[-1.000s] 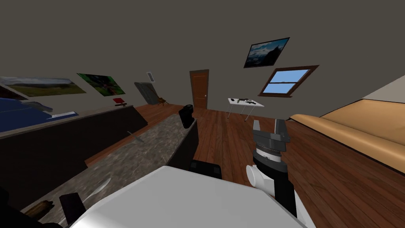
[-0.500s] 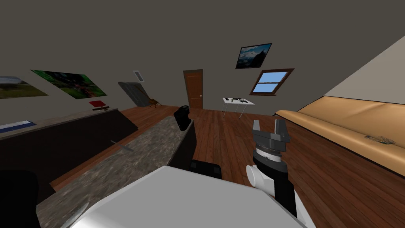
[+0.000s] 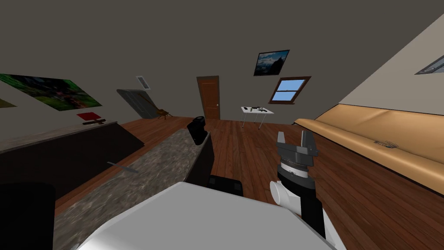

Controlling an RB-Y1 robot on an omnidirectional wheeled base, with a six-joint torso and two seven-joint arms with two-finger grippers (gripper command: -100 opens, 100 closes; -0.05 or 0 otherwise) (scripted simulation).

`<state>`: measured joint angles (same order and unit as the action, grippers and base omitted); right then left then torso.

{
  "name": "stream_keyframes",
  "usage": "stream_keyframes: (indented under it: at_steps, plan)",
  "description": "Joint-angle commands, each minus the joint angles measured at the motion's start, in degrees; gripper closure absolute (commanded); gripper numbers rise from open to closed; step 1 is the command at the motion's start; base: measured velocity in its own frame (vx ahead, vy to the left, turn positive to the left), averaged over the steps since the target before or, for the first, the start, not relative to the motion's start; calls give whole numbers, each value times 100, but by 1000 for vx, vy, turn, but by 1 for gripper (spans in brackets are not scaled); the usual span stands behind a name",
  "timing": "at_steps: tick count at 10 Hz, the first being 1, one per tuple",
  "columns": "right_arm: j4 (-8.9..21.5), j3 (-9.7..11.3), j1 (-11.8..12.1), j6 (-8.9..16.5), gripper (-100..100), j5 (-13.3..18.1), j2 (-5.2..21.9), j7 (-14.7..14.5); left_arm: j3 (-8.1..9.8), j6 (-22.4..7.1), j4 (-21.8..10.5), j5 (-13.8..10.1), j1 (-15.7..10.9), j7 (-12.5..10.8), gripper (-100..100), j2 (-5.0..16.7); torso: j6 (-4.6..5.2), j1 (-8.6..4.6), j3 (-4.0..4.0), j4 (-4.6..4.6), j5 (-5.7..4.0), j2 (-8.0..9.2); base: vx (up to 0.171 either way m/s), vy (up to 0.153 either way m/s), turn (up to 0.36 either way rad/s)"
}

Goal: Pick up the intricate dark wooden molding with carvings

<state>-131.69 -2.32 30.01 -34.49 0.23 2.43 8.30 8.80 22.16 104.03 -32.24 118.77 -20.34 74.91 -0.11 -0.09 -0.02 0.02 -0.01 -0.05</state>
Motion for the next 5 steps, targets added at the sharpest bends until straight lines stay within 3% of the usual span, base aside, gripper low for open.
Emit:
stream_keyframes:
  at_steps: [1, 3, 4, 5]
  plan:
    - [0, 0, 0, 0, 0, 0, 0, 0, -286, 260, -286, -13, -286, -286, -100, 99, 0, 0, 0, 0, 0, 0, -37, -60, -131]
    - [0, 1, -1, 0, 0, 0, -1, 0, -533, 260, -508, -13, -512, -292, -100, 99, -2, -27, 11, 5, -6, 18, -32, -54, -19]
    - [0, 0, 0, 0, 0, 0, 0, 0, -752, 521, -731, -27, -738, -566, -100, 198, -2, -20, 9, 4, -6, 14, -36, -77, -164]
    - [0, 1, -1, 0, 0, 0, -1, 0, -921, 521, -900, -27, -909, -585, -100, 198, -1, -31, 10, 4, -6, 17, -34, -78, 4]
